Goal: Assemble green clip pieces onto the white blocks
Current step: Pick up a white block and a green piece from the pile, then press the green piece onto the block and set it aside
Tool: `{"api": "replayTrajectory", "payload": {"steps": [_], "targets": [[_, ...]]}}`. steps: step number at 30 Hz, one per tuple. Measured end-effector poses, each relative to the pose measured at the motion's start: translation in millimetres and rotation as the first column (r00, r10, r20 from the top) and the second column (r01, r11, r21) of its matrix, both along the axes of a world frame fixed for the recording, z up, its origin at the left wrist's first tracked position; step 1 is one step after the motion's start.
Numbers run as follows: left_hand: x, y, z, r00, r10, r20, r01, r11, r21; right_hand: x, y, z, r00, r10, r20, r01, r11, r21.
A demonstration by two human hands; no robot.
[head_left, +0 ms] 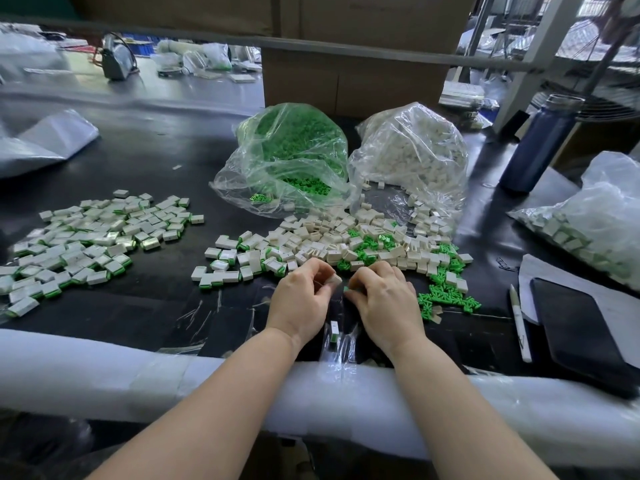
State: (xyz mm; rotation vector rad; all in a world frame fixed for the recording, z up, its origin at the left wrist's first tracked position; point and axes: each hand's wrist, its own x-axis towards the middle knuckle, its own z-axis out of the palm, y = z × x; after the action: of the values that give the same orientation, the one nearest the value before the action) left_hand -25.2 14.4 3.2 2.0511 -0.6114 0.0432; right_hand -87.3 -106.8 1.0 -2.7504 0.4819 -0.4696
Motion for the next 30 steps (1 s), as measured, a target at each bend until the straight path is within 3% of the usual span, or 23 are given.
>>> {"api": "replayTrajectory", "payload": {"steps": [8, 11, 14, 19, 30], "targets": [[1.7, 1.1, -1.3, 0.995, -0.066, -0.077, 0.06, 0.996, -0.072, -4.8, -3.6, 2.6, 0.985, -0.049, 0.165, 0.004, 0.966, 0.26], [0.7, 1.5, -0.3, 0.986, -0.121, -0.116, 0.108, 0.988, -0.114, -7.2, -3.9, 6.0, 0.955, -0.079, 0.285, -0.071, 0.874, 0.48], [0.1, 1.6, 0.2, 0.971, -0.185, -0.149, 0.167, 0.978, -0.125, -8.5, -4.2, 9.1, 0.94, -0.067, 0.336, -0.159, 0.784, 0.6], [0.2, 1.7, 1.1, 0.958, -0.227, -0.175, 0.208, 0.971, -0.121, -9.3, -1.8, 8.2, 0.945, 0.014, 0.327, -0.23, 0.739, 0.633], [1.5, 3.2, -0.4, 0.955, -0.25, -0.162, 0.247, 0.968, -0.043, -10.4, -2.6, 7.7, 0.943, 0.014, 0.332, -0.225, 0.763, 0.606]]}}
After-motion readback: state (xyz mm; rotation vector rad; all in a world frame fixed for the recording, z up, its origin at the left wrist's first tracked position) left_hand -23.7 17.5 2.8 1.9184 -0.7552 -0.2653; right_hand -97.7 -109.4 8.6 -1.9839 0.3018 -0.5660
